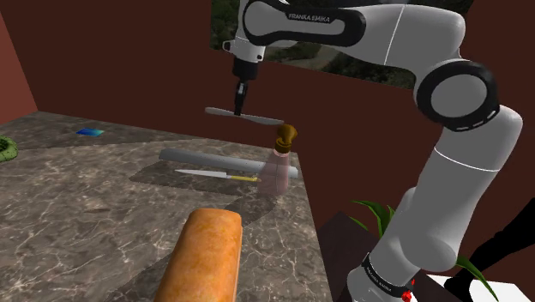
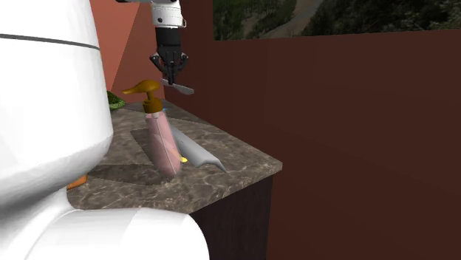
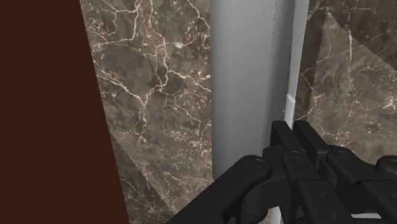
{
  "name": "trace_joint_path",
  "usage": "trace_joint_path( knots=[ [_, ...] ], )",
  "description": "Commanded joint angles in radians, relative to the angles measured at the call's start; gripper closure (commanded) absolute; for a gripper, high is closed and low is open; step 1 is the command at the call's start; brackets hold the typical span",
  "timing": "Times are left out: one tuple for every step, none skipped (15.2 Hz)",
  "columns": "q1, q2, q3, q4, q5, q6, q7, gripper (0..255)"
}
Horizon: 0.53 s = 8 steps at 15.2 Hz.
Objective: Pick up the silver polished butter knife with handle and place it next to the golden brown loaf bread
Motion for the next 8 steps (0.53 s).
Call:
trace_joint_path(
  knots=[
    [0.019, -0.063, 0.015, -0.084, -0.002, 0.021, 0.035, 255],
    [0.028, -0.090, 0.024, -0.118, -0.002, 0.028, 0.052, 255],
    [0.037, -0.117, 0.032, -0.150, -0.002, 0.034, 0.070, 255],
    [0.047, -0.142, 0.041, -0.180, -0.001, 0.039, 0.088, 255],
    [0.055, -0.166, 0.051, -0.208, 0.000, 0.044, 0.106, 255],
    [0.064, -0.190, 0.061, -0.236, 0.002, 0.048, 0.125, 255],
    [0.073, -0.213, 0.071, -0.261, 0.004, 0.051, 0.143, 255],
    [0.082, -0.235, 0.082, -0.286, 0.006, 0.054, 0.162, 255]
  ],
)
